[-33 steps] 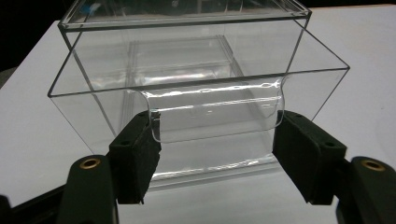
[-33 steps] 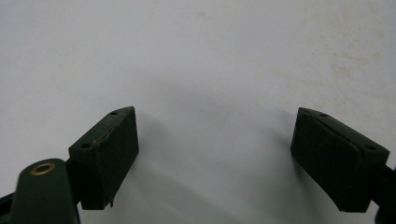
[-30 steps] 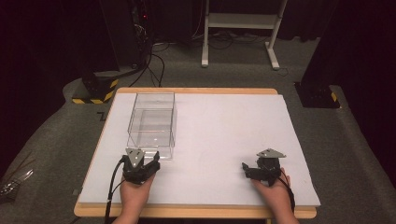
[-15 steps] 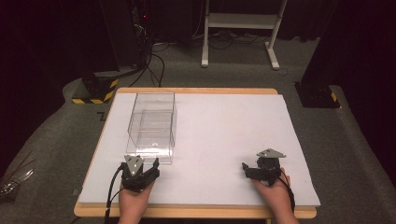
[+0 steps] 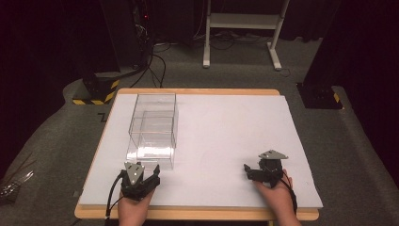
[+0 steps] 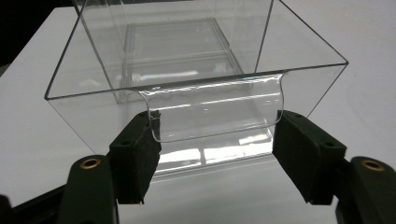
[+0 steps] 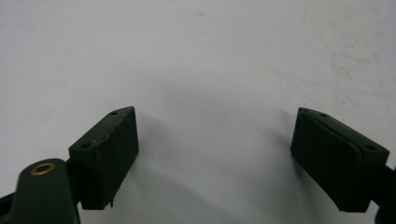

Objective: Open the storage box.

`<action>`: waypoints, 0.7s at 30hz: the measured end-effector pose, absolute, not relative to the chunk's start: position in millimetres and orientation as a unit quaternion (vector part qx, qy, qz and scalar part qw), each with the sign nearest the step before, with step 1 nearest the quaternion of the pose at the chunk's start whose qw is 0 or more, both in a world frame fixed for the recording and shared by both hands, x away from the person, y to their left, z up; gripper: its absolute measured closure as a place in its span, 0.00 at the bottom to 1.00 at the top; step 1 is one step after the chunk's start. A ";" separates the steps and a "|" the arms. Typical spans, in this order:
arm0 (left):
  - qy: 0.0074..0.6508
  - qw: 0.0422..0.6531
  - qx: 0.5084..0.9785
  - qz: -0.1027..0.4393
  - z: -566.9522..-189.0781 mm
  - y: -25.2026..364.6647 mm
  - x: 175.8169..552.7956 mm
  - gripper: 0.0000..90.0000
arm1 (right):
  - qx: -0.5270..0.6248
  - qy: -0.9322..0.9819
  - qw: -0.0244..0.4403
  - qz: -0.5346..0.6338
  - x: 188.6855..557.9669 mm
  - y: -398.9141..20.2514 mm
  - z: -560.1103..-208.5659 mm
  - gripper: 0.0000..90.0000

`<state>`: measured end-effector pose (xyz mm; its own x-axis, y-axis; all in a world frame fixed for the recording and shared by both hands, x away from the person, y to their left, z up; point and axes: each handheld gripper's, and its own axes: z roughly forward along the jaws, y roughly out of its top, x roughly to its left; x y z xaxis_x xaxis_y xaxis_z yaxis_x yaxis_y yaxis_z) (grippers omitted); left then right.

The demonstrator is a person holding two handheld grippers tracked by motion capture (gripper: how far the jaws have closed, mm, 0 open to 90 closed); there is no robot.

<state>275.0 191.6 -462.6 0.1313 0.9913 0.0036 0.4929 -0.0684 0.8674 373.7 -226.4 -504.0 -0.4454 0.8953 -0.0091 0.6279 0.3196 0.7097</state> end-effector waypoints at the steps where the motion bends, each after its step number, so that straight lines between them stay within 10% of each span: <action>1: 0.569 0.376 0.652 0.331 -462.9 191.5 273.7 0.37 | 0.485 0.786 0.206 0.325 373.7 -226.3 -504.0 0.17; 21: 0.561 0.372 0.667 0.319 -460.9 194.9 253.8 0.37 | 0.483 0.787 0.207 0.324 373.9 -226.5 -504.0 0.16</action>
